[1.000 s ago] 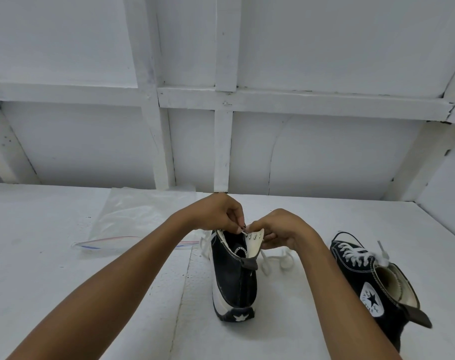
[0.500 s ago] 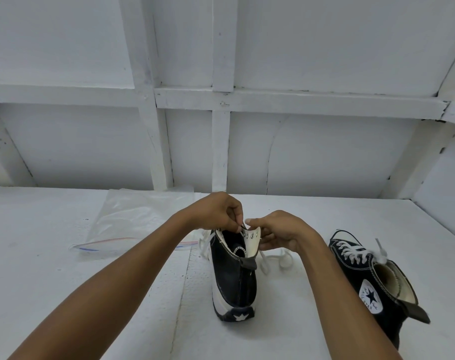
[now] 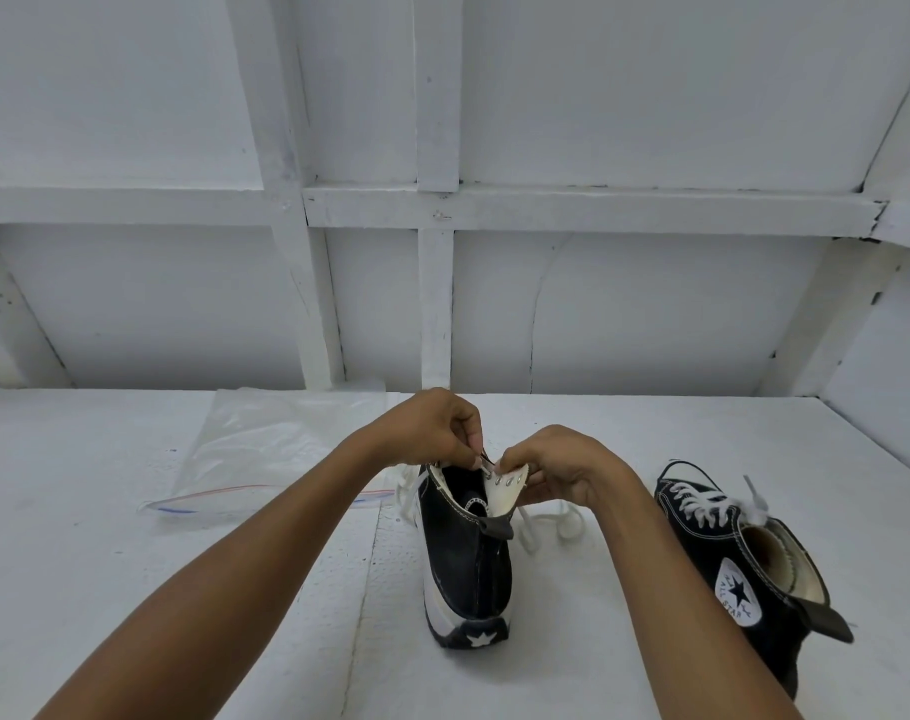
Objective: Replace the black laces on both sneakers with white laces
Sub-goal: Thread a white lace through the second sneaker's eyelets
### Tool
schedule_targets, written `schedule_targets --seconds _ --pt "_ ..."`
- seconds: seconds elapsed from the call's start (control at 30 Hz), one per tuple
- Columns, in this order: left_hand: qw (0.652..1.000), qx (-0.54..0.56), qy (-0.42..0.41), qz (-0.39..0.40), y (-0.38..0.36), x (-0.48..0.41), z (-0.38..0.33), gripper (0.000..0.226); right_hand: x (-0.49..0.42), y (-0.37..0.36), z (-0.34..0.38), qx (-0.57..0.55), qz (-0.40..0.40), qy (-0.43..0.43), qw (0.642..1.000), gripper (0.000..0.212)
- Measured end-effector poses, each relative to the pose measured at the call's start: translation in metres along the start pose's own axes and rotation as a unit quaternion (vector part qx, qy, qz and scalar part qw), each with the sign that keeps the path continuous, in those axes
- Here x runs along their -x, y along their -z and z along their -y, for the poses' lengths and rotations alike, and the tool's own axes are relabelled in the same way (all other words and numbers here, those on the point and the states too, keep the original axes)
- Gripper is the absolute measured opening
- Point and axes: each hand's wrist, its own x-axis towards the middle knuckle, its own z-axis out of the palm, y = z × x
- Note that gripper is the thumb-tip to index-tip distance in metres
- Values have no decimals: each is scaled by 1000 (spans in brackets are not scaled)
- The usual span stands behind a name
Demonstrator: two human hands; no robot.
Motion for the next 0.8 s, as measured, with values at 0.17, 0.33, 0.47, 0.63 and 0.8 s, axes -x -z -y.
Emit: schedule_targets --seconds 0.17,0.33,0.47,0.63,0.8 --pt "1000 -18 4 3 -3 -1 1 15 -1 0 -2 -20 11 0 1000 4" --pt "1000 -18 0 22 -3 -3 0 13 -5 1 -5 -17 35 0 999 11" --pt "999 2 11 45 -2 -2 -5 21 -4 -3 -11 23 36 25 999 24" --pt "997 68 12 47 15 1 4 31 -9 3 -11 -63 -52 56 995 22" --pt "992 125 22 6 43 6 16 26 -14 8 -5 -311 -57 73 946 28"
